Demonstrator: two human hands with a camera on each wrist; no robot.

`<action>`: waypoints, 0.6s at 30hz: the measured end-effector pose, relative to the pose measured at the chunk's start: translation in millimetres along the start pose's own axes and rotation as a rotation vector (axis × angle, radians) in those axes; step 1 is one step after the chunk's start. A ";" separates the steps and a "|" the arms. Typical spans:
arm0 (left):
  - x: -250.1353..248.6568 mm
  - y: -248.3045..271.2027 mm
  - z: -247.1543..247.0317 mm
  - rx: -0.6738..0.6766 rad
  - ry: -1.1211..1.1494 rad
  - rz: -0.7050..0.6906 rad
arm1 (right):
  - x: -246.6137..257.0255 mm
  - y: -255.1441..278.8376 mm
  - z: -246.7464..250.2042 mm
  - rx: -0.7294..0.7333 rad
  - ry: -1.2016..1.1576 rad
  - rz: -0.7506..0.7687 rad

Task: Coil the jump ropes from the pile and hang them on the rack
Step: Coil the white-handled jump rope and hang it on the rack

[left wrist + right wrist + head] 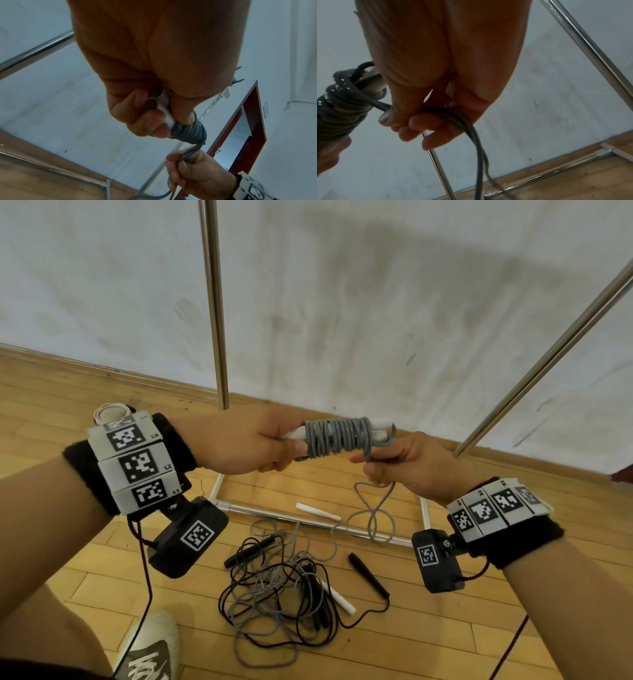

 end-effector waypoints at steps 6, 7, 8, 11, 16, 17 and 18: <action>-1.9 -1.4 -17.2 0.129 -0.037 0.043 | -5.8 8.6 9.6 -0.051 0.374 0.000; -1.4 -2.0 -18.2 0.138 -0.046 0.051 | -5.4 8.5 11.4 -0.050 0.425 0.002; -0.7 -3.0 -19.1 0.140 -0.067 0.059 | -4.4 7.5 12.8 -0.039 0.484 0.000; 0.1 -5.2 -26.3 0.169 -0.172 0.067 | -2.7 3.1 13.3 0.036 0.592 -0.017; 6.5 -10.0 -40.1 0.248 -0.400 0.106 | -4.2 -1.9 12.7 0.055 0.645 -0.067; 7.7 -10.8 -40.3 0.243 -0.424 0.108 | -3.9 -3.1 12.5 0.049 0.654 -0.073; 8.5 -11.7 -40.2 0.239 -0.440 0.107 | -3.0 -4.1 11.6 0.045 0.646 -0.079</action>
Point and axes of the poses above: each hand's wrist, its own y-axis away from the middle knuckle, its own z-axis out of the back of the hand, x = y × z, the point moved 6 cm from there along -y, towards the middle knuckle, and after that the axes turned 2 degrees about y, right-handed, at the moved point
